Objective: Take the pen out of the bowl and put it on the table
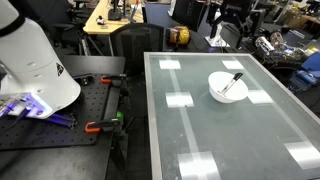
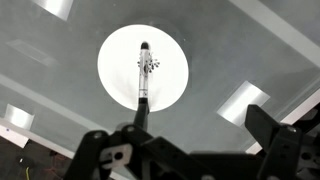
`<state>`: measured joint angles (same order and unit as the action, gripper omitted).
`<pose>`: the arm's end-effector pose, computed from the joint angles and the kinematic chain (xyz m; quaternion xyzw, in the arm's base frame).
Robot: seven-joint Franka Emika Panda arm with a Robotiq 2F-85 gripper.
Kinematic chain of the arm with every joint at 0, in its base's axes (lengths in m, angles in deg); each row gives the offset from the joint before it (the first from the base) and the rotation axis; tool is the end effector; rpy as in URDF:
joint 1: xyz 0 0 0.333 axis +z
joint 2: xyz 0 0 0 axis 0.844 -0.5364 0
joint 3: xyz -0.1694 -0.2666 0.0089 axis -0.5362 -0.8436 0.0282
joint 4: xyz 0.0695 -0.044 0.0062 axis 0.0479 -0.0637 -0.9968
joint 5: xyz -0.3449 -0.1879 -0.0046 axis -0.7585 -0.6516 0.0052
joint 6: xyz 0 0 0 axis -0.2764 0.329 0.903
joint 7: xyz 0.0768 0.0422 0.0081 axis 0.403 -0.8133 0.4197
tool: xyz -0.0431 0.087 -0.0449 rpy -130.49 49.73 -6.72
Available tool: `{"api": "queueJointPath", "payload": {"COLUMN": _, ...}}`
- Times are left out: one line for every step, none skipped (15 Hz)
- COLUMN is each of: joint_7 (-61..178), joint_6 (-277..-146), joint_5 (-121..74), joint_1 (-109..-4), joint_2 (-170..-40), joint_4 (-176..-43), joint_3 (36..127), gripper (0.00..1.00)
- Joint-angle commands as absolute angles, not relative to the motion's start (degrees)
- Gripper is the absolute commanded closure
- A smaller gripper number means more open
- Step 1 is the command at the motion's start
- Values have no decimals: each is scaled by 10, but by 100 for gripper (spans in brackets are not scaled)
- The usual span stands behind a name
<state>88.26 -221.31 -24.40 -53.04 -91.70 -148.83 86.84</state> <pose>0.5311 0.0530 0.3378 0.9542 0.2877 0.0757 0.0326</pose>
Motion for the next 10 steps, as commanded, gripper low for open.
{"api": "queueJointPath", "payload": {"joint_7": 859, "joint_6": -2225, "joint_5": -257, "joint_1": -542, "joint_2": -953, "joint_4": -1482, "joint_3": 874, "gripper": 0}}
{"api": "queueJointPath", "payload": {"joint_7": 850, "joint_6": -2211, "joint_5": -272, "joint_1": -543, "joint_2": -955, "joint_4": -1481, "joint_3": 872, "gripper": 0}}
{"api": "queueJointPath", "payload": {"joint_7": 875, "joint_6": -2212, "joint_5": -252, "joint_1": -545, "joint_2": -946, "joint_4": -1487, "joint_3": 879, "gripper": 0}}
{"api": "queueJointPath", "payload": {"joint_7": 869, "joint_6": -2212, "joint_5": -257, "joint_1": -547, "joint_2": -952, "joint_4": -1487, "joint_3": 879, "gripper": 0}}
{"api": "queueJointPath", "payload": {"joint_7": 867, "joint_6": -2212, "joint_5": -259, "joint_1": -548, "joint_2": -956, "joint_4": -1486, "joint_3": 878, "gripper": 0}}
{"api": "queueJointPath", "payload": {"joint_7": 865, "joint_6": -2212, "joint_5": -261, "joint_1": -549, "joint_2": -957, "joint_4": -1486, "joint_3": 878, "gripper": 0}}
{"api": "queueJointPath", "payload": {"joint_7": 863, "joint_6": -2212, "joint_5": -262, "joint_1": -549, "joint_2": -957, "joint_4": -1485, "joint_3": 878, "gripper": 0}}
{"api": "queueJointPath", "payload": {"joint_7": 863, "joint_6": -2212, "joint_5": -263, "joint_1": -549, "joint_2": -957, "joint_4": -1485, "joint_3": 878, "gripper": 0}}
{"api": "queueJointPath", "payload": {"joint_7": 863, "joint_6": -2212, "joint_5": -263, "joint_1": -549, "joint_2": -957, "joint_4": -1484, "joint_3": 878, "gripper": 0}}
{"api": "queueJointPath", "payload": {"joint_7": 865, "joint_6": -2218, "joint_5": -263, "joint_1": -550, "joint_2": -962, "joint_4": -1480, "joint_3": 877, "gripper": 0}}
